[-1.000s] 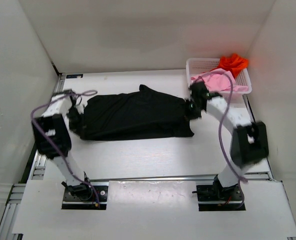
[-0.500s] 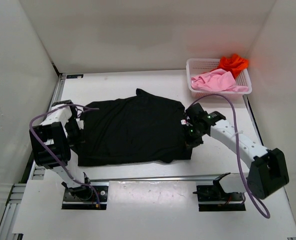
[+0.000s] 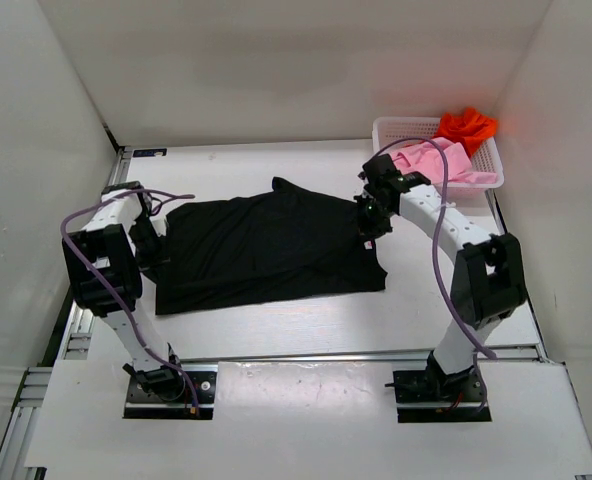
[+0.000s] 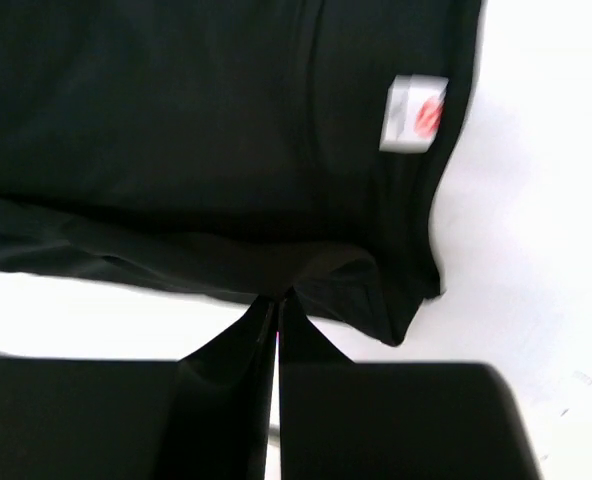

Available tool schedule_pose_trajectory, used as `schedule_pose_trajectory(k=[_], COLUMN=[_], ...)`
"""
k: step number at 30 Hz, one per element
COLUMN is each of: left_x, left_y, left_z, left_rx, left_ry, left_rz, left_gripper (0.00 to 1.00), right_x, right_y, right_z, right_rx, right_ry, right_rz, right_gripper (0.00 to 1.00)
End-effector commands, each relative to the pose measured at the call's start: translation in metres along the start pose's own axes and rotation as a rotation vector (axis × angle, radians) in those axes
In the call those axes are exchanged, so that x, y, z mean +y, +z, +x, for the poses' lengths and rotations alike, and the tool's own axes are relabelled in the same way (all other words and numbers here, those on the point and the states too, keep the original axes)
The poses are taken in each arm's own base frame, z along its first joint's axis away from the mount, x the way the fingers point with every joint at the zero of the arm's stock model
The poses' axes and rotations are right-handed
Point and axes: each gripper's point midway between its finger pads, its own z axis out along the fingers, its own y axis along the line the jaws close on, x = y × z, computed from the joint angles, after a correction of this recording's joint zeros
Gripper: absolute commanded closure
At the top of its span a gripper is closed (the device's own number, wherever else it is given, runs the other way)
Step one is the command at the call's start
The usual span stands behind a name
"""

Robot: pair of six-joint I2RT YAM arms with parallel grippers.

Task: Fold and stack the t-shirts
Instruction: Fold the flattened tshirt in 1/3 of the way

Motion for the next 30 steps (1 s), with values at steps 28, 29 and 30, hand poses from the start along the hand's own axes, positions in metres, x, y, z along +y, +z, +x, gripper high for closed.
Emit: schedule_pose_trajectory(k=[28,29,30], left_x=[0.001,0.003,0.007], left_y=[-0.002,-0.001,-0.006], left_z=[-0.1,-0.103,-0.112], left_rx=[-0.181,-0.181,-0.204], left_ry=[0.003,0.002,-0.007], left_rz=[0.002,-0.007,-0.015], left_gripper=[0.72,0.69,0.67], right_x=[-0.032,-0.03,-0.028], right_y=[0.067,0.065,0.061], right_z=[-0.077,-0.082,-0.091], right_rx=[-0.002,-0.016,-0.033], right_ry=[0.076,0.083,0.08], right_rz=[0.027,0.023,0.019], right_gripper=[0.55,0.5,0.46])
